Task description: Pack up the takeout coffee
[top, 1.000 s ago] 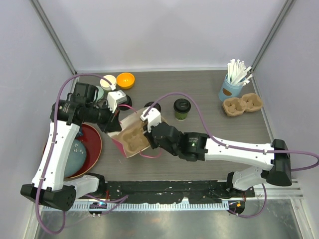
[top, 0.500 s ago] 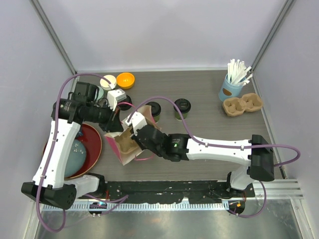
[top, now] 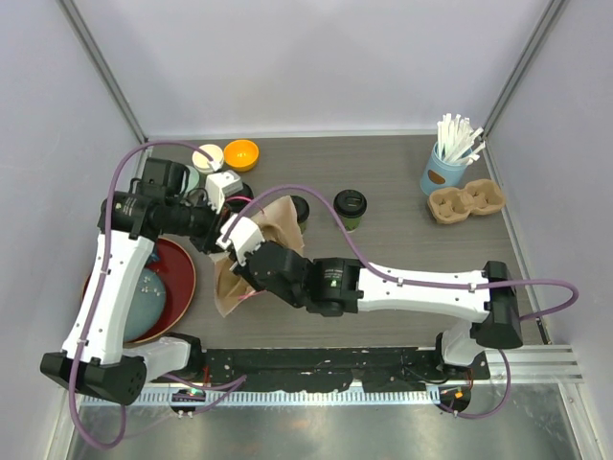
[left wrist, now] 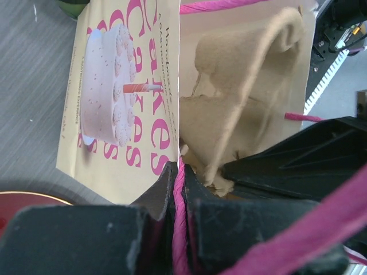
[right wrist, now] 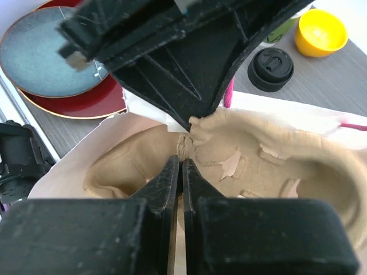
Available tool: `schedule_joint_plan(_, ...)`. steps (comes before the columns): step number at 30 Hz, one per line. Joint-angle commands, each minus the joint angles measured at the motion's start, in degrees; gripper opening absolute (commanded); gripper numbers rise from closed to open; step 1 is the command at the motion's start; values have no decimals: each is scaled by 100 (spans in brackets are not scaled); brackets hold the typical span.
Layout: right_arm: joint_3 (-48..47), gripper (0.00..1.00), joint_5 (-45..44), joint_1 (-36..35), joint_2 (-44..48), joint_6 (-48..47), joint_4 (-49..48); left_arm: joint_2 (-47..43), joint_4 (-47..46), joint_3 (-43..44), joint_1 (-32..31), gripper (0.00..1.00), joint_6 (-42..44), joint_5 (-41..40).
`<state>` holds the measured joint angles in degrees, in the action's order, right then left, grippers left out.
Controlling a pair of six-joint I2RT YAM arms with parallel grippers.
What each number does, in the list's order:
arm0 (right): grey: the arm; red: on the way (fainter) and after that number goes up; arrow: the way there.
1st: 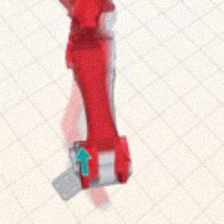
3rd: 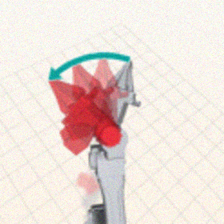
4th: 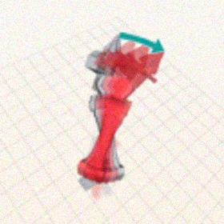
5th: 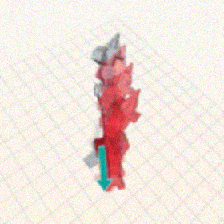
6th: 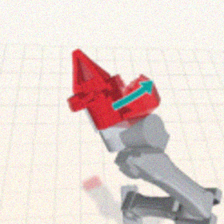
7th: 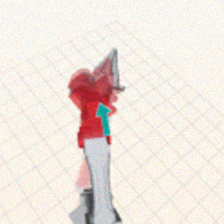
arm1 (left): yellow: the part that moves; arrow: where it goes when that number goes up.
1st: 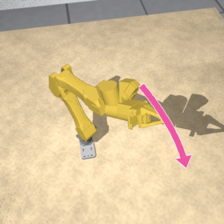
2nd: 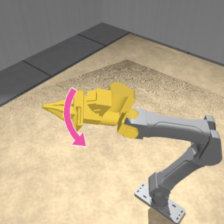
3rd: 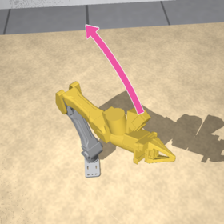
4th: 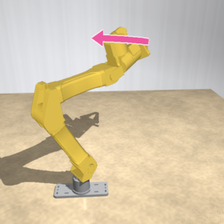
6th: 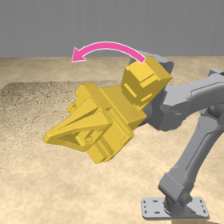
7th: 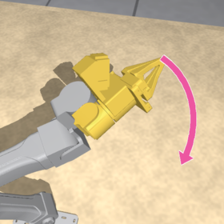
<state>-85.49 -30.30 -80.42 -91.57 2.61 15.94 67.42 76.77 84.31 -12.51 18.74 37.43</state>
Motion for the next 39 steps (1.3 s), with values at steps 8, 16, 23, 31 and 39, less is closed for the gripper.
schedule_joint_plan(8,401,1,657,598,-239,609,-135,-194,1156,120,-58,0,138,801)
schedule_joint_plan(16,1473,1,1149,598,25,222,-451,-185,998,420,-58,0,-11,223)
schedule_joint_plan(23,1685,1,1018,598,69,196,-22,-150,576,-11,-58,0,-204,-141)
schedule_joint_plan(31,1527,1,1316,685,-388,677,697,-176,426,279,-50,0,-555,-236)
schedule_joint_plan(39,473,1,1422,800,-897,1426,2122,-185,268,243,-49,0,-828,-430)
